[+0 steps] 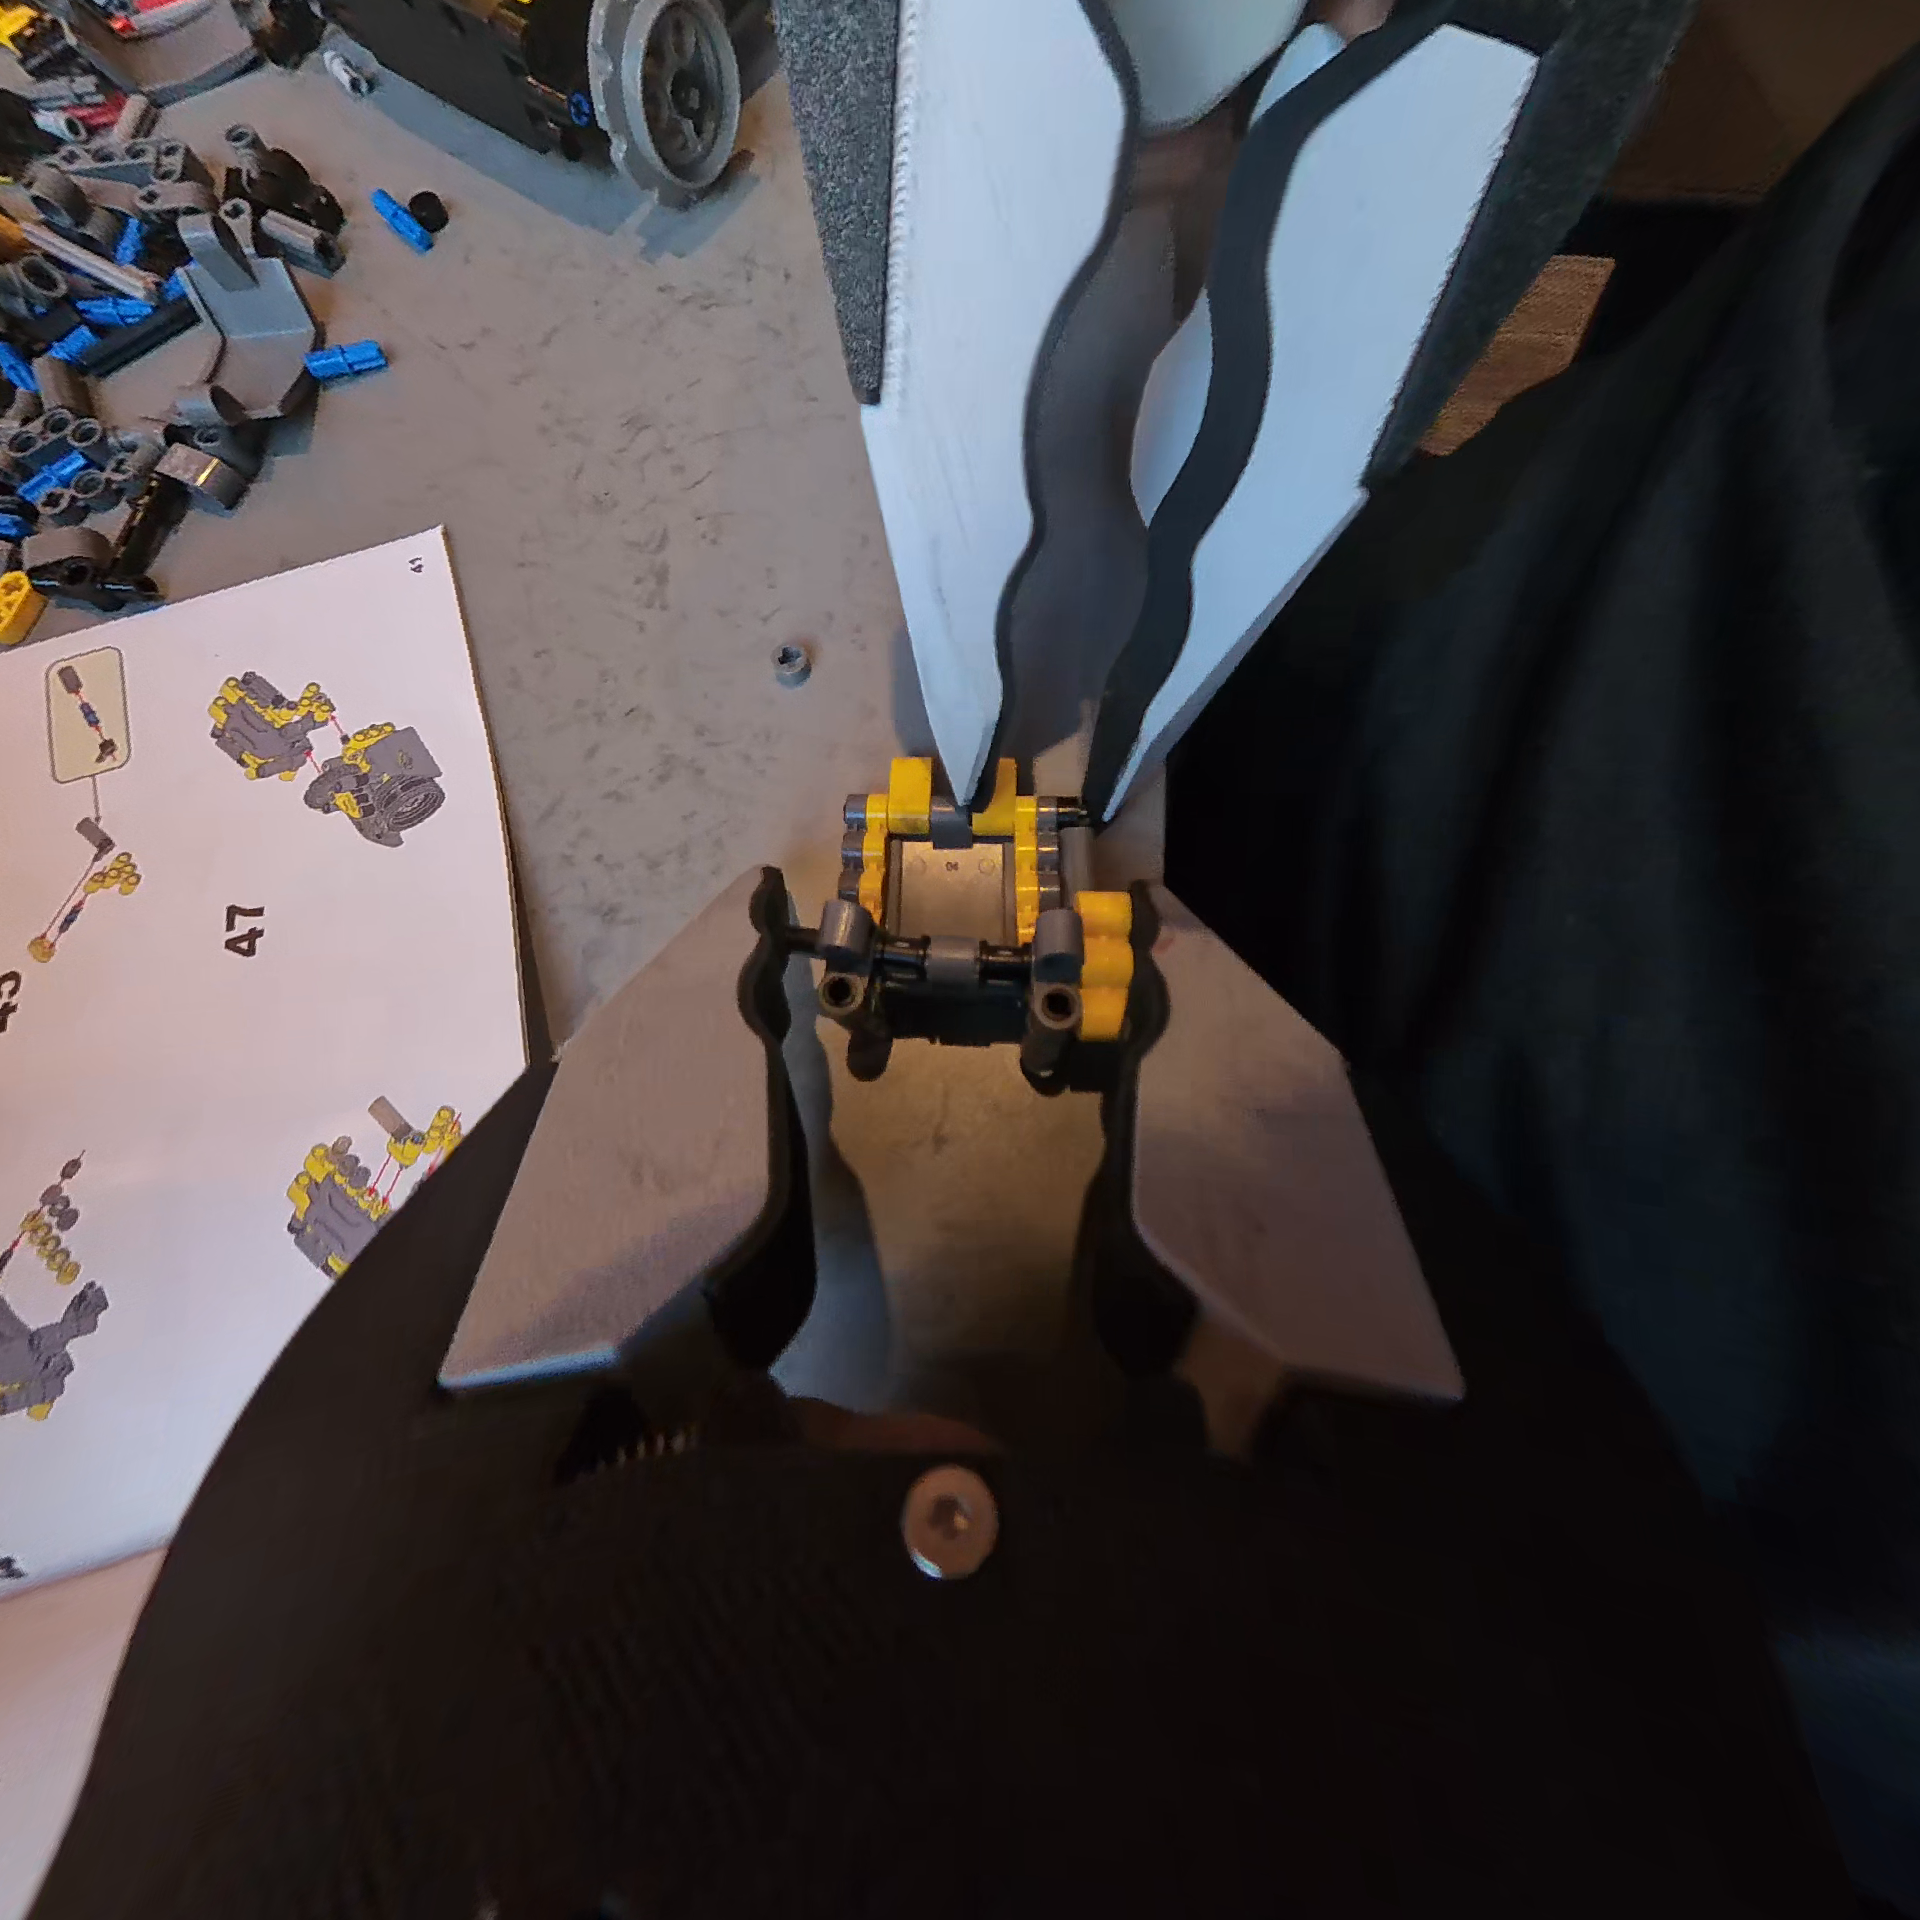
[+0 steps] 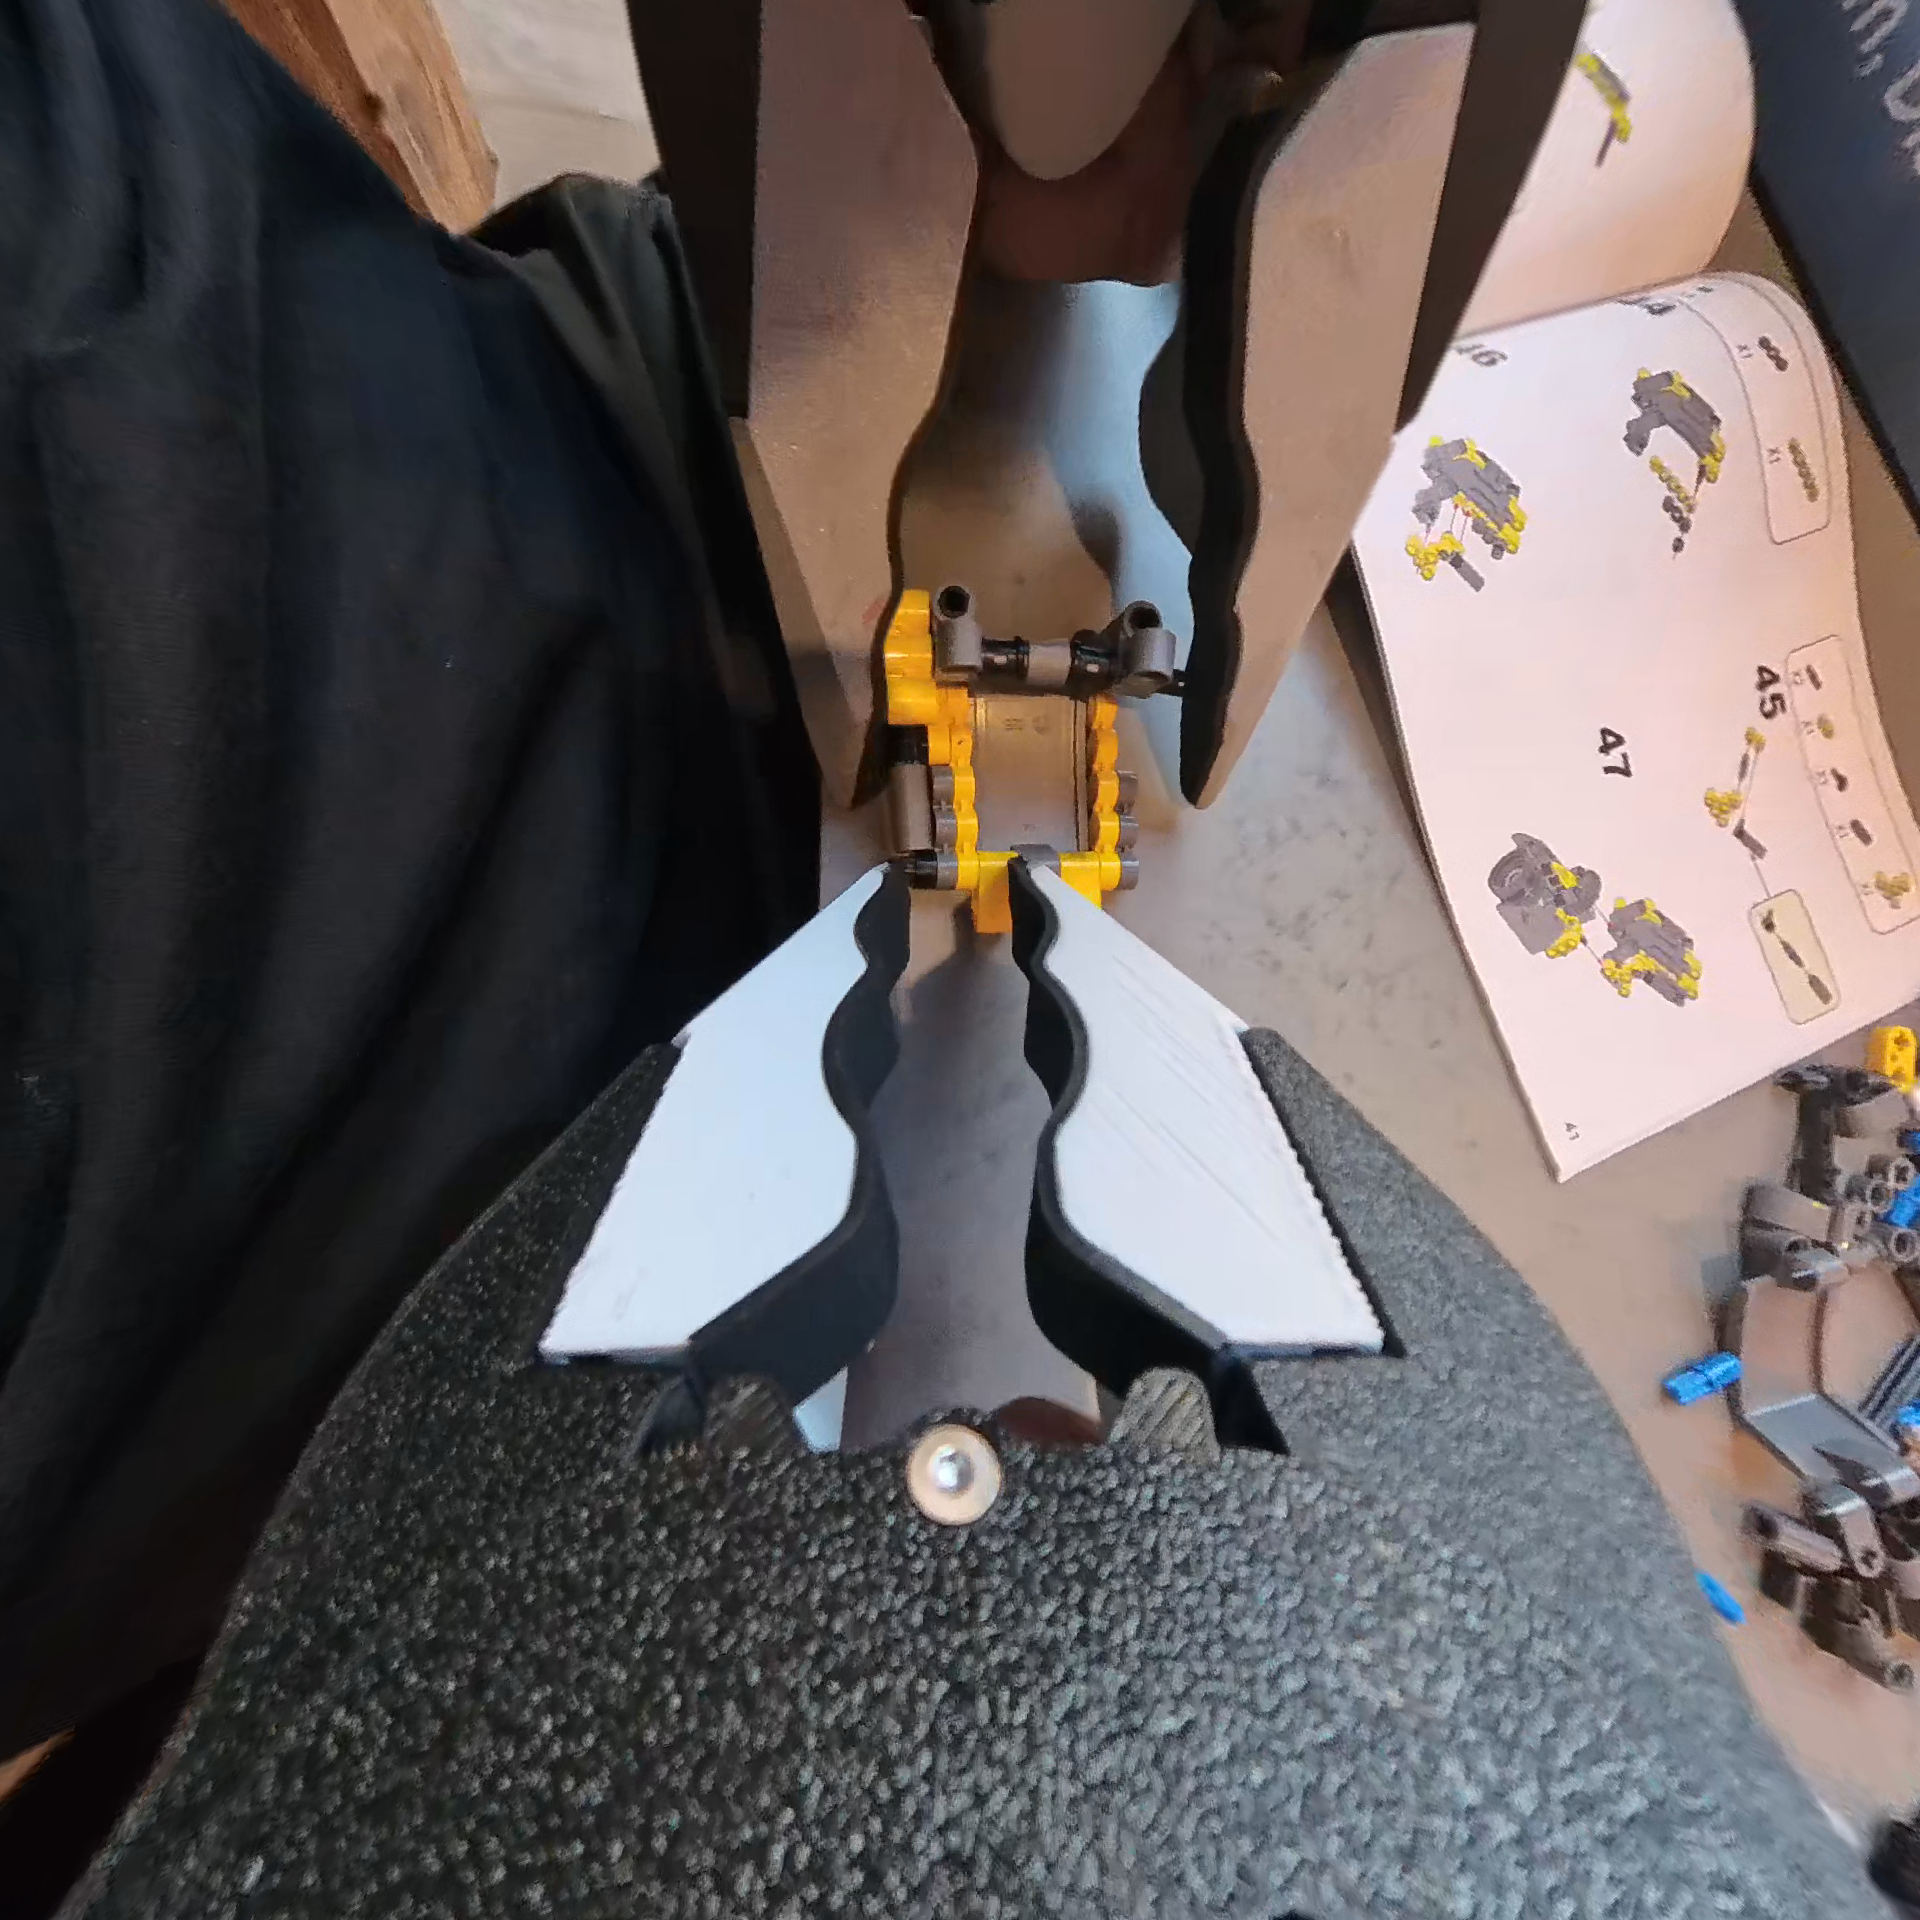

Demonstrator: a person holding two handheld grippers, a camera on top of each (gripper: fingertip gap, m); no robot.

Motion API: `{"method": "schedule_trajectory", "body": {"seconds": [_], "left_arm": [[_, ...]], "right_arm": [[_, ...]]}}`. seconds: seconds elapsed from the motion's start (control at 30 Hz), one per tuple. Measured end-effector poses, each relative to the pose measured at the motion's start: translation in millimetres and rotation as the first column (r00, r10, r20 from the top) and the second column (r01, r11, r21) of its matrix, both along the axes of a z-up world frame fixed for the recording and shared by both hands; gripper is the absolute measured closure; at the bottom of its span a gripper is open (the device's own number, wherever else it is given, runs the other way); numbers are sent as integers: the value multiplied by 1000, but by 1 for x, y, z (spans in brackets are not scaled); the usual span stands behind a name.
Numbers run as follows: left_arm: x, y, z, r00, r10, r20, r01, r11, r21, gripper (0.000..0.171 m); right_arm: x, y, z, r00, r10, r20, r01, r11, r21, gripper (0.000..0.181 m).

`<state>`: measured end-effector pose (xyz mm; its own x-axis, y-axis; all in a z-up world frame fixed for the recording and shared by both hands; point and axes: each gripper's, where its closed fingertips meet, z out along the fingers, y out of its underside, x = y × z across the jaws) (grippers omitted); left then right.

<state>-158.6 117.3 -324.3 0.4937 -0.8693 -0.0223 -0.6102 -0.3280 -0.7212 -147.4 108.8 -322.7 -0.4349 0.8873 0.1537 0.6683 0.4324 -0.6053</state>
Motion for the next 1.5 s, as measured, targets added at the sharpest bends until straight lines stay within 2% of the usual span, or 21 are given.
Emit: {"method": "schedule_trajectory", "body": {"seconds": [0.17, 0.27, 0.3, 0.47, 0.57, 0.6, 0.67, 0.77, 0.8, 0.9, 1.0, 1.07, 1.4, 1.5], "left_arm": [[-2, 1, 0, 1000, 23, 1, -23, 1000, -1, 109], [-4, 2, 0, 999, 42, 6, -42, 999, -12, 109], [-4, 3, 0, 999, 50, 3, -50, 999, -3, 109], [-11, 13, 0, 996, 94, 0, -94, 996, 8, 109], [-12, 14, -1, 996, 86, 5, -86, 996, -12, 109], [-11, 13, -1, 997, 76, 4, -76, 997, -9, 108], [-11, 13, -1, 997, 74, 11, -74, 997, -24, 108], [-8, 14, -1, 998, 69, 7, -69, 998, -14, 108], [-8, 14, -1, 998, 67, 7, -67, 998, -14, 108], [-6, 14, -1, 998, 61, 8, -61, 998, -15, 108], [-6, 14, 0, 998, 61, 8, -61, 998, -12, 108], [-6, 14, 0, 998, 62, 5, -62, 998, -6, 108], [-6, 14, 1, 999, 42, -7, -41, 999, 12, 108], [-4, 12, 10, 999, 30, 43, -30, 1000, 2, 109]], "right_arm": [[-4, 3, -2, 999, -25, -44, 25, 1000, -3, 164], [-5, -4, 2, 998, 21, -53, -12, 987, 161, 164], [-5, -10, 3, 998, 22, -65, -12, 989, 150, 181], [-12, 3, -1, 985, -109, -133, 117, 992, 52, 181], [-9, 6, 9, 977, -159, -144, 159, 987, -12, 181], [-6, 7, 14, 973, -172, -156, 169, 985, -37, 178], [-1, 17, 21, 959, -219, -179, 210, 975, -73, 159], [1, 20, 16, 961, -238, -141, 220, 966, -134, 126], [1, 21, 12, 966, -230, -121, 213, 967, -140, 122], [-2, 22, 0, 983, -166, -79, 156, 979, -129, 130], [-5, 21, -2, 989, -132, -72, 117, 977, -180, 141], [-5, 22, -3, 989, -135, -54, 120, 969, -214, 141], [-6, 21, -3, 994, -99, -56, 85, 975, -206, 141], [-6, 21, -2, 993, -90, -73, 76, 980, -183, 140]]}}
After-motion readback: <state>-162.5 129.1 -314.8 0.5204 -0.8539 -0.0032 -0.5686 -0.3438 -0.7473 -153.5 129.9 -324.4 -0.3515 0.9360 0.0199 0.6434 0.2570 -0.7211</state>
